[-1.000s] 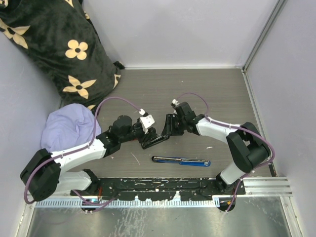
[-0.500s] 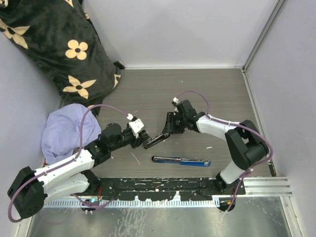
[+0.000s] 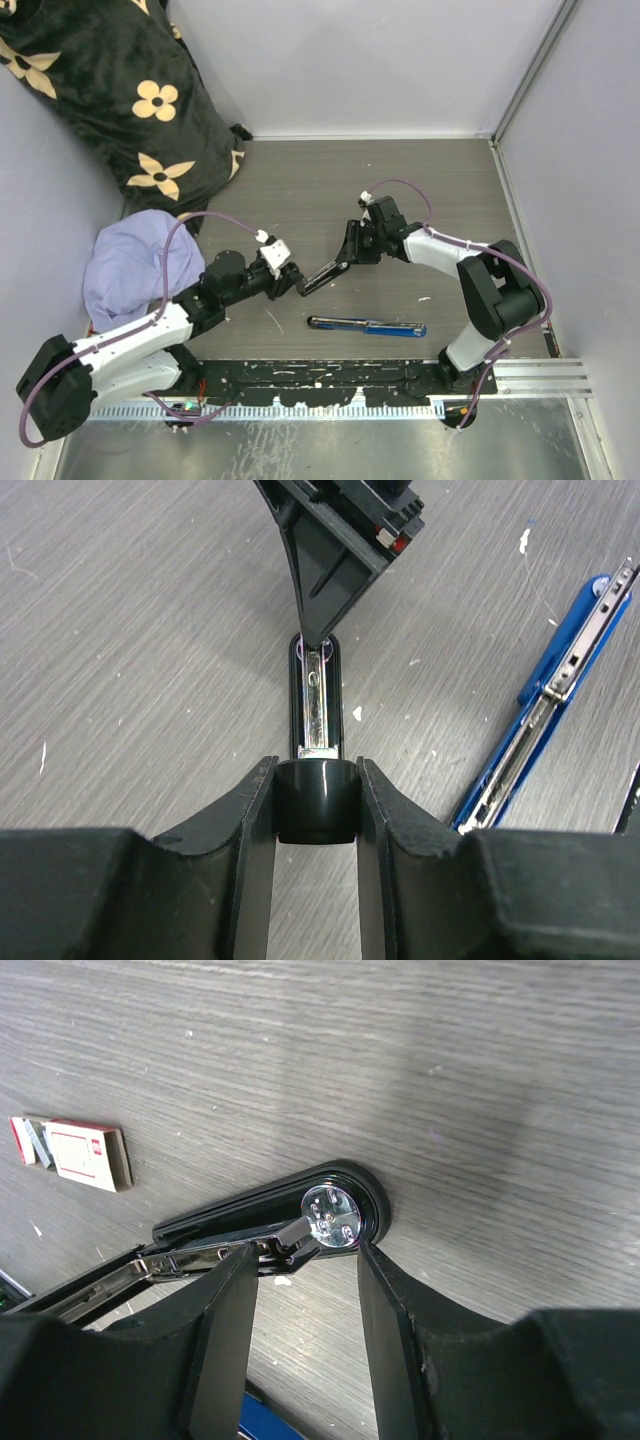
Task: Load the staples into the stapler
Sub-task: Open the stapler at the center of the board.
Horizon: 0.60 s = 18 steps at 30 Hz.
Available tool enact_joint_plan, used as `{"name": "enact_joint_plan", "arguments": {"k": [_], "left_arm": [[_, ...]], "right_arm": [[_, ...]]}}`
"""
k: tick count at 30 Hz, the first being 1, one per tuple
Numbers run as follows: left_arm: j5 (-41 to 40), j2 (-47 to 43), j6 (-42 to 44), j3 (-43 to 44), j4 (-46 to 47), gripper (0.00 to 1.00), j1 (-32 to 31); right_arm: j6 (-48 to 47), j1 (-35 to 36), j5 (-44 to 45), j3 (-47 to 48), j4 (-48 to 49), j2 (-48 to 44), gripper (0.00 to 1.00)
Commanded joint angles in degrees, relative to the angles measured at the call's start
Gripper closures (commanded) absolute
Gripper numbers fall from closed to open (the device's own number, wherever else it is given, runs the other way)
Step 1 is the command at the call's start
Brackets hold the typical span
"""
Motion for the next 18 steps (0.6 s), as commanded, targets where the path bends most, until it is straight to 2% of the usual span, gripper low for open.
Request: {"name": "enact_joint_plan", "arguments": {"k": [1,5,7,13,18], "left_arm": [[9.0,5.7,0.2,2.8,8.9,1.00,-0.9],[11.1,11.3,0.5,6.1,14.4,1.00,-0.9],[12.1,13.5,0.4,7.1,16.2,1.00,-1.0],[14.7,16.9,0.1,8.3,17.2,1.00,-1.1],[15.3,17.5,1.2,8.9,15.0,1.00,-1.1]], "right_arm": [[-7.2,-4.2,20.5,-3.2,-8.4,5.1,0.52],[-7.2,-4.3,20.0,-2.8,-9.2,4.7,0.54],[-7.2,-4.3,18.8,-2.3,-10.2,4.2,0.57],[-8.3,-4.3,15.5,1.6,-16.5,3.5,0.67],[-10.5,-4.3,14.1,6.5,-23.6,5.6,0.69]]}}
